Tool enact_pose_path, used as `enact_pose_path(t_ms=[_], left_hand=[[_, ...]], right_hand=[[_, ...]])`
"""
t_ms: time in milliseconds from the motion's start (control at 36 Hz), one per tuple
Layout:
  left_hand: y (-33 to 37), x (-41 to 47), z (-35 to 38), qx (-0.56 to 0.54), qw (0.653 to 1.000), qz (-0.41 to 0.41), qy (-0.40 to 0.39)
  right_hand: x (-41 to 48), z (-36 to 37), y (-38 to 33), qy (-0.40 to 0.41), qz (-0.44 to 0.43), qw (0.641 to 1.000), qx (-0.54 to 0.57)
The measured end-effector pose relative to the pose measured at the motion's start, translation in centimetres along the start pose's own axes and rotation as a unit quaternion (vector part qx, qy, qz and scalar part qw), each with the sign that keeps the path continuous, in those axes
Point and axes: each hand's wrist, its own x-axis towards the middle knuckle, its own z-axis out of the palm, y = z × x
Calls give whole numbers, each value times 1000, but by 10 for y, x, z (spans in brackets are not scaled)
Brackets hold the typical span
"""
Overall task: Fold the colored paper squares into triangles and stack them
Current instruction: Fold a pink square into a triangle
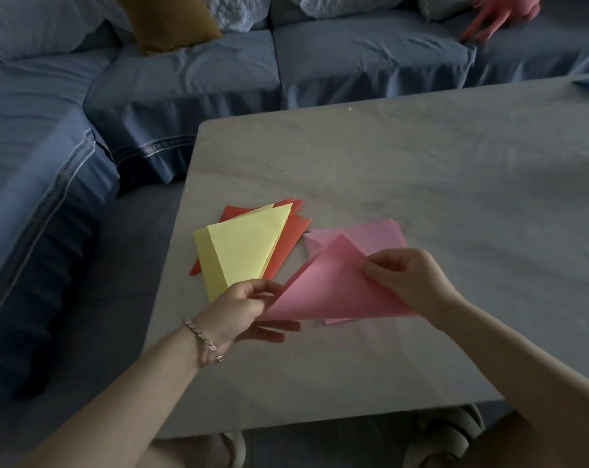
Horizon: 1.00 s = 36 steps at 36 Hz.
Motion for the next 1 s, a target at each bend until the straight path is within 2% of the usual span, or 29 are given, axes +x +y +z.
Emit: enact_pose_path(t_ms=[83, 194, 278, 389, 528, 722, 861, 1000], left_hand=[[2, 2, -1, 119, 992, 23, 28], [13, 2, 2, 174, 980, 83, 43], [17, 2, 16, 230, 958, 141, 99], [16, 2, 32, 215, 927, 242, 187], [16, 2, 39, 201, 898, 300, 251], [18, -4, 42, 205, 889, 328, 244], [21, -7, 43, 241, 868, 360, 243], [21, -11, 44, 224, 881, 351, 223]], right_hand=[[-3, 3, -2, -6, -8, 1000, 8], [-6, 5, -7, -19, -23, 1000, -2], [-9, 8, -11, -26, -39, 999, -14], [-14, 11, -19, -6, -58, 998, -12], [-18, 10, -26, 13, -69, 996, 48], [-21, 7, -34, 40, -87, 994, 52], [-21, 6, -36, 48, -93, 994, 43], [-22, 4, -38, 37, -90, 994, 54]])
